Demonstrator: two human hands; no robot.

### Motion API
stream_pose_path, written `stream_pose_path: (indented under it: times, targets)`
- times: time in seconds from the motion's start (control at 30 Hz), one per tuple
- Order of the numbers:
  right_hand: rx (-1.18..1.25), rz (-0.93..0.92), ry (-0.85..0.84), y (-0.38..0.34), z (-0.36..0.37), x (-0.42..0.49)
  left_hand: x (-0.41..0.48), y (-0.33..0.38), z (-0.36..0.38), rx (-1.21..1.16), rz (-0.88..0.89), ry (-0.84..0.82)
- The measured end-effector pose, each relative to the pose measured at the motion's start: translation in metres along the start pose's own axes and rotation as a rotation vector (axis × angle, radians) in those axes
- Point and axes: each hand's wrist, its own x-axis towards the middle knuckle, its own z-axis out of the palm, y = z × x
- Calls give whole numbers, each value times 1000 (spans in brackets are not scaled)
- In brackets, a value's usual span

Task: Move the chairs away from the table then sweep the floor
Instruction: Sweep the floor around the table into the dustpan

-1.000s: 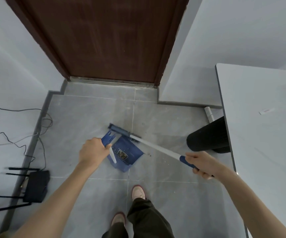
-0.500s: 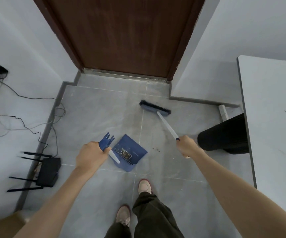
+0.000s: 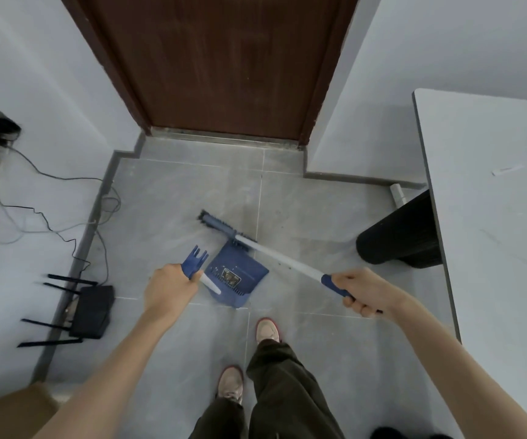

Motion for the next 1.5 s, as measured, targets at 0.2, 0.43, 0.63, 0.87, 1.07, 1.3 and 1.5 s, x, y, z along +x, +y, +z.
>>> stream_pose_path:
  times: [0.2, 0.43, 0.63, 0.87, 1.07, 1.3, 1.5]
  targets:
    - [-211, -221, 159, -38, 48, 43, -31, -31, -19, 58, 34, 34]
    - [-405, -146, 168, -29, 103, 89, -42, -53, -26, 9, -109, 29]
    - [151, 132, -107, -5, 84, 41, -54, -43, -32, -97, -177, 18]
    - [-93, -122, -43, -3, 90, -15, -66, -60, -42, -94, -148, 0]
    - [-162, -181, 63, -8, 140, 22, -82, -78, -36, -161, -197, -9]
    - [-124, 15, -14, 31, 170, 21, -89, -93, -28, -168, -204, 30]
    - [247, 154, -134, 57, 116, -27, -78, -105, -25, -158, -214, 34]
